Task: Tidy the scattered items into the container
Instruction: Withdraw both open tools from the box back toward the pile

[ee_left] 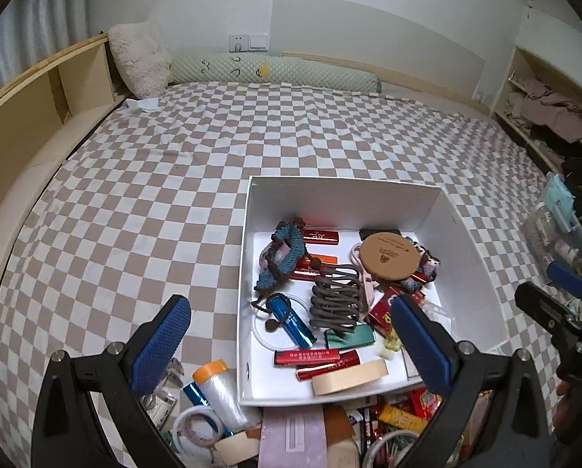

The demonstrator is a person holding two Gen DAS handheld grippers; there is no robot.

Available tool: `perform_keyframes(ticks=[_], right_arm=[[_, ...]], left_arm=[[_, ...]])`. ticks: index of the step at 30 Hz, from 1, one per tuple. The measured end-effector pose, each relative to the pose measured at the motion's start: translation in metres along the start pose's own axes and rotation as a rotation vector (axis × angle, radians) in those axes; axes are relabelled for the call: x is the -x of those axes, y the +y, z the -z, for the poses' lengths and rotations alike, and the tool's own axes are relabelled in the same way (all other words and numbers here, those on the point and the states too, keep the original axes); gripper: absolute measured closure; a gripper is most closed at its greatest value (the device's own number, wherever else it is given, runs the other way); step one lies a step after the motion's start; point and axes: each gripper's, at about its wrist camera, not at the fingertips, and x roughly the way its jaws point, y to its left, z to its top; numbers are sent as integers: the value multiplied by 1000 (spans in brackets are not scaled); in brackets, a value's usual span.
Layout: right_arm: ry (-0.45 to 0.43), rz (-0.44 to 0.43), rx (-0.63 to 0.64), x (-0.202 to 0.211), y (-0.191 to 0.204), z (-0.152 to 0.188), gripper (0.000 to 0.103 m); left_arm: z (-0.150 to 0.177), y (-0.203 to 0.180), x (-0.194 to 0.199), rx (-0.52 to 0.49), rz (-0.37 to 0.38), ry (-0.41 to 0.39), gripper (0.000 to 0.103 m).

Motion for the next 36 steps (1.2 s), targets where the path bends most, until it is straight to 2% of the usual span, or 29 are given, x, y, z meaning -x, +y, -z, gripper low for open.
perform_keyframes(ticks=[17, 26, 32, 36], right_arm=[[-49, 14, 12, 57, 0, 51, 0], [-57, -16, 5, 72, -5, 81, 0], [-57, 10, -8, 71, -7, 99, 0], [-35, 29, -47, 65, -16, 110, 0]], left_arm=[[42, 27, 64, -23, 43, -71, 0], [66, 32, 60, -11, 47, -16, 0], [78, 33, 58, 1, 70, -8, 0], [88, 29, 54, -28, 89, 11, 0]])
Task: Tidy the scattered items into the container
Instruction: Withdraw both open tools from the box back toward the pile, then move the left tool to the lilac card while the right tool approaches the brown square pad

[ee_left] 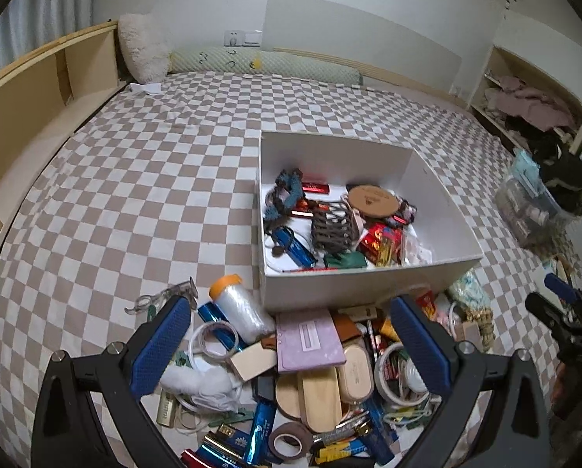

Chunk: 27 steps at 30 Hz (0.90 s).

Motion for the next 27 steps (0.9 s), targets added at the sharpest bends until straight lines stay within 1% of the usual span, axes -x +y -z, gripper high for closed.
perform_keyframes(ticks=[3, 6, 11, 18, 21, 25, 27], right_arm=[[35, -23, -27, -7, -8, 7, 0], [44, -37, -17, -13, -12, 18, 0], [53, -15, -20, -25, -17, 36, 0], [134, -18, 41, -47, -16, 59, 0], [168, -27, 17, -55, -25, 66, 0], [224, -3, -44, -66, -45, 78, 0], [246, -3, -82, -71, -56, 82, 0]], left_arm=[[8, -5, -7, -37, 9, 28, 0], [14, -9, -15, -64, 6, 62, 0], [21, -11, -31, -50, 17, 112, 0], [30, -7, -50, -9, 23, 177, 0], [34, -5, -57, 4, 31, 204, 2], [38, -4, -64, 24, 36, 235, 2], [39, -4, -67, 33, 44, 247, 6]])
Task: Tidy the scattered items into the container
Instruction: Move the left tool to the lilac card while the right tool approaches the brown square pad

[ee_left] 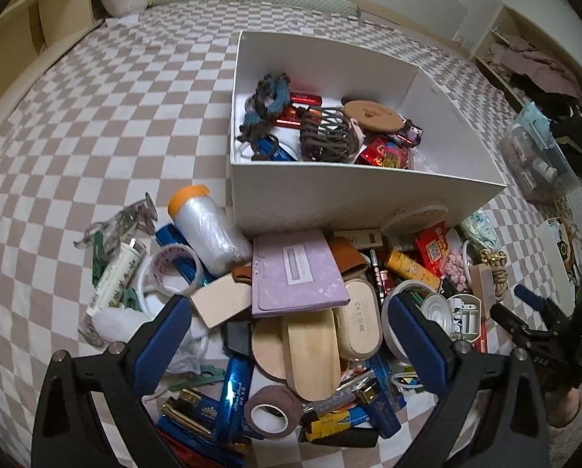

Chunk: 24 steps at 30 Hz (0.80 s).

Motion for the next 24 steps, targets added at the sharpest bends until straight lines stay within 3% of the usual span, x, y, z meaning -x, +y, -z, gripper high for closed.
perform_keyframes(ticks=[8, 16, 24], right_arm=[[46, -68, -164, -19, -36, 4, 1], [20, -26, -113, -16, -29, 2, 26], [13, -74, -51, -4, -19, 10, 27]], left_arm=[[0, 1, -14, 9, -3, 43, 6], [-3, 9, -29, 62, -20, 85, 6], [-10, 9, -34, 96, 6, 101, 6]])
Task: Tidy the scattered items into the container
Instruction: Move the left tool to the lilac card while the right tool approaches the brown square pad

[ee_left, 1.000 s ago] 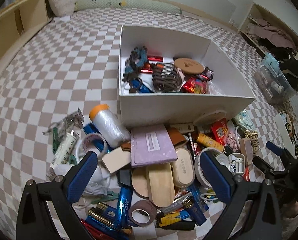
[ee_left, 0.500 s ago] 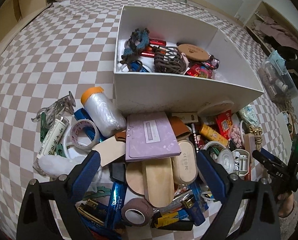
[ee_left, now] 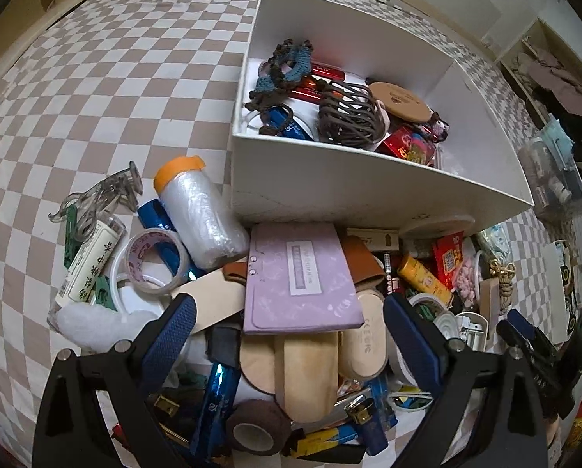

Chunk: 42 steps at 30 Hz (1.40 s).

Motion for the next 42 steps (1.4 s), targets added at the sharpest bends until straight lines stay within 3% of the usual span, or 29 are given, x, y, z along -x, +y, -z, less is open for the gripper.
perform_keyframes(ticks=[9, 12, 19, 24, 35, 42], right_arm=[[42, -6, 0, -24, -3, -8, 27], [41, 3, 6, -26, -6, -11, 37], [21, -10, 20, -25, -8, -7, 37], [4, -7, 34, -23, -7, -1, 37], [-14, -15, 25, -19, -8, 4, 37], [-15, -16, 31, -15, -8, 10, 37]], left_arm=[[-2, -6, -18, -13, -30, 41, 6], [-3, -4, -24, -3, -33, 56, 6], [-13, 1, -33, 12, -37, 68, 6], [-21, -4, -40, -34, -71, 85, 6], [-23, 3, -49, 20, -35, 121, 6], [-18, 1, -42, 24, 3, 123, 21]])
